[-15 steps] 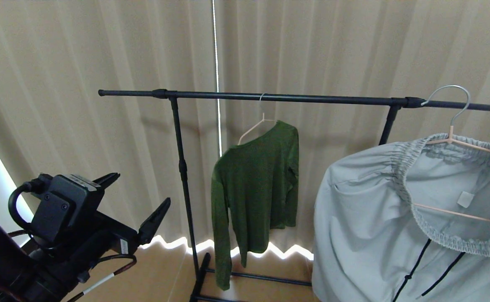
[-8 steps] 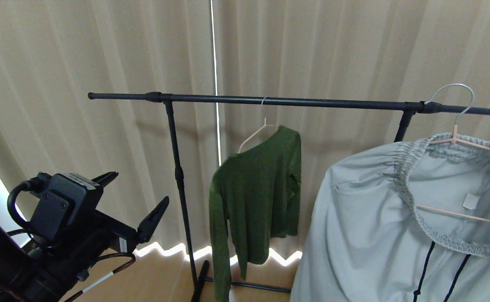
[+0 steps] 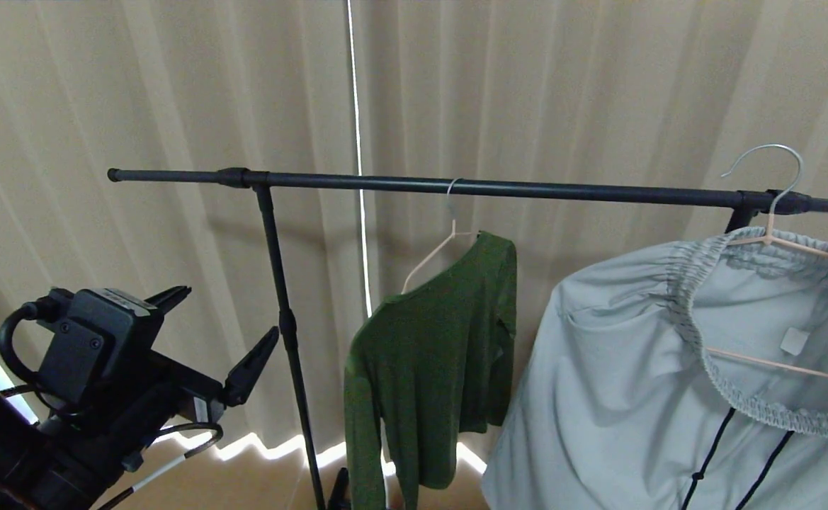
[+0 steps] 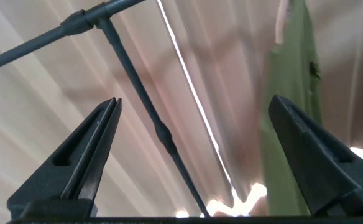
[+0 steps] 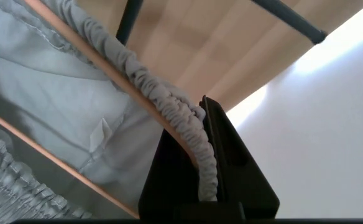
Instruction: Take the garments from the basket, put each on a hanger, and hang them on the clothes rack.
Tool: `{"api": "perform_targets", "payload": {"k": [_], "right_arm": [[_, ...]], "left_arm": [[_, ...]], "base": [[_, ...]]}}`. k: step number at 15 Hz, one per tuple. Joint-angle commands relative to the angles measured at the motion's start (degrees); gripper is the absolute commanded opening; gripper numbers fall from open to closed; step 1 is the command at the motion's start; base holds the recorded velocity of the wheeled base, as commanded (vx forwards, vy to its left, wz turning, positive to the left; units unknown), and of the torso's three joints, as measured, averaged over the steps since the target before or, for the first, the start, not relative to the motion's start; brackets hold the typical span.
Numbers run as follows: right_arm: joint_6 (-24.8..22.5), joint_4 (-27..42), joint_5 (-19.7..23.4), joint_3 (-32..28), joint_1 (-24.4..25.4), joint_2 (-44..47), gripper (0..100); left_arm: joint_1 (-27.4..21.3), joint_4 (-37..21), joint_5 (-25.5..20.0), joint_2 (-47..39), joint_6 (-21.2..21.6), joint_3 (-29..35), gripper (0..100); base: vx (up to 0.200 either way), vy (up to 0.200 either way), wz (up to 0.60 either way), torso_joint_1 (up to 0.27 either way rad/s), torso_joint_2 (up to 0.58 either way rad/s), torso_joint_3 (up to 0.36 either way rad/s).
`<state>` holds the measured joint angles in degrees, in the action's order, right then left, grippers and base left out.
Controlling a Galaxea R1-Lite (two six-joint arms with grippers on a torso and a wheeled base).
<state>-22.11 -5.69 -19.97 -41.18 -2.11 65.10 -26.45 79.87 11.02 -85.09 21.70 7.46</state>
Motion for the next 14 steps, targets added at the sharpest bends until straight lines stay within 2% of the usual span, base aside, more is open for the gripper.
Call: {"api": "perform_targets", "payload": {"k": [1,2,6,9,12,14], "right_arm": [[-0.03,-0.02,0.02,0.13,0.00,0.56,0],[0.14,-0.02,0.10,0.13,-0.09,1.00,0],[3.57,-0.37,-0.07,0.49,-0.09,4.51,0],[3.74,-0.90,0.02,0.13,-1.32,7.06,0],[4.62,-3.89,-0.25,-0.57,-1.49,11.63,0],[5.68,-6.88,-2.00,-0.74,-1.49,14.44,0]], "left_arm": [[0.00,0.02,-0.03,-0.08,0.01,0.01,100],[0.00,0.02,-0.03,-0.08,0.19,0.01,100],[0.00,0.37,-0.03,0.80,0.71,-0.43,100],[0.00,0.37,-0.03,1.86,1.33,-0.52,100],[1.58,0.46,-0.12,1.95,1.15,-0.17,100],[2.72,0.37,-0.12,1.95,1.15,-0.17,100]], "base": [[0.200,0.000,0.00,-0.002,0.00,0.002],[0.200,0.000,0.00,0.002,0.00,-0.002],[0.000,0.000,0.00,0.000,0.00,0.000],[0.000,0.000,0.00,0.000,0.00,0.000],[0.000,0.000,0.00,0.000,0.00,0.000],[0.000,0.000,0.00,0.000,0.00,0.000]]}}
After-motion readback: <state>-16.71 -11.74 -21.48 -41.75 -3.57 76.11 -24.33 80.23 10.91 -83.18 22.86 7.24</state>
